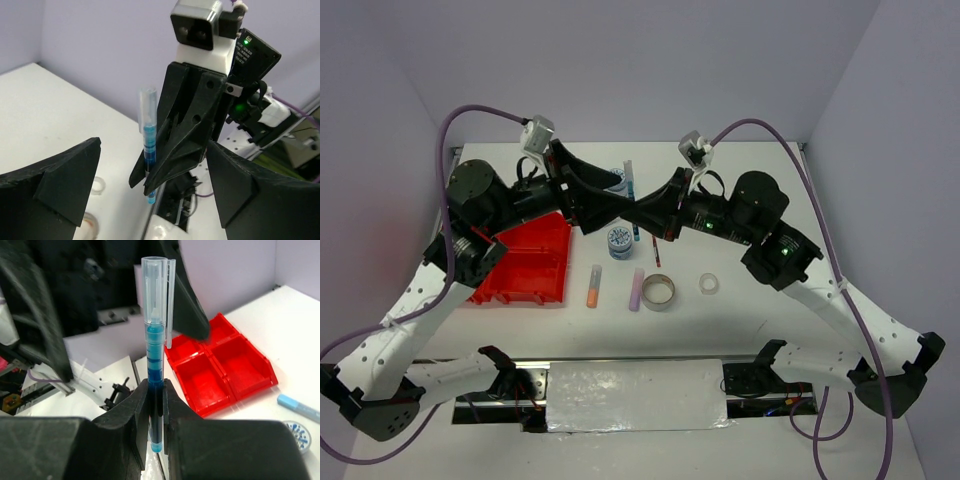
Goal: Sort the stationery into containers
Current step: Close the pen cap on the pen.
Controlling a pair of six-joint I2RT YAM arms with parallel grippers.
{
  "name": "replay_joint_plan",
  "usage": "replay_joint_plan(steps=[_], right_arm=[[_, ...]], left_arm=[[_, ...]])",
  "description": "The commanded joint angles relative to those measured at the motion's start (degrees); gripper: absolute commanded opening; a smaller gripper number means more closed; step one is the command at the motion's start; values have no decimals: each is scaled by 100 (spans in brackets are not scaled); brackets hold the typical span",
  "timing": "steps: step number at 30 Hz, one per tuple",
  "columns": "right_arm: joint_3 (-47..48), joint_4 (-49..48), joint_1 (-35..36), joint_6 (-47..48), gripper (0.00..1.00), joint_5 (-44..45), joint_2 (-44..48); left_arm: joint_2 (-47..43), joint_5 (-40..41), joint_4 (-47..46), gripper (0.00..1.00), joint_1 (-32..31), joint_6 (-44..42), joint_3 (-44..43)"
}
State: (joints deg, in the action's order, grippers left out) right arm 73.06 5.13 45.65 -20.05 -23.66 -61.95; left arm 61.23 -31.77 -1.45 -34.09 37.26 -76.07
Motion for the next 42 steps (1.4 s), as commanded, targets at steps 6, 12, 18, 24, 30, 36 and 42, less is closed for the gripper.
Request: replay_joint_plan(steps=[6,12,18,24,30,36,42], right_arm=[[-64,-38,-3,195,0,230,245],[25,304,-3,379,0,520,254],[-81,296,-3,344,0,582,254],[42,568,5,414,0,582,140],[-20,489,14,327,0,573,149],[103,595,32,388,0,538,104],[174,727,32,415,0,503,43]], left_arm=[[204,154,725,99,-10,-544,-646],[222,522,997,99,-10,-771,-724],[380,672,1235,99,-10,-957,-1217],[442,812,1121,99,-2,-887,-1419],[512,1041,796,99,60,-658,-1419],[785,944,796,93,104,-553,-1507],[829,664,409,78,113,-307,-1349]])
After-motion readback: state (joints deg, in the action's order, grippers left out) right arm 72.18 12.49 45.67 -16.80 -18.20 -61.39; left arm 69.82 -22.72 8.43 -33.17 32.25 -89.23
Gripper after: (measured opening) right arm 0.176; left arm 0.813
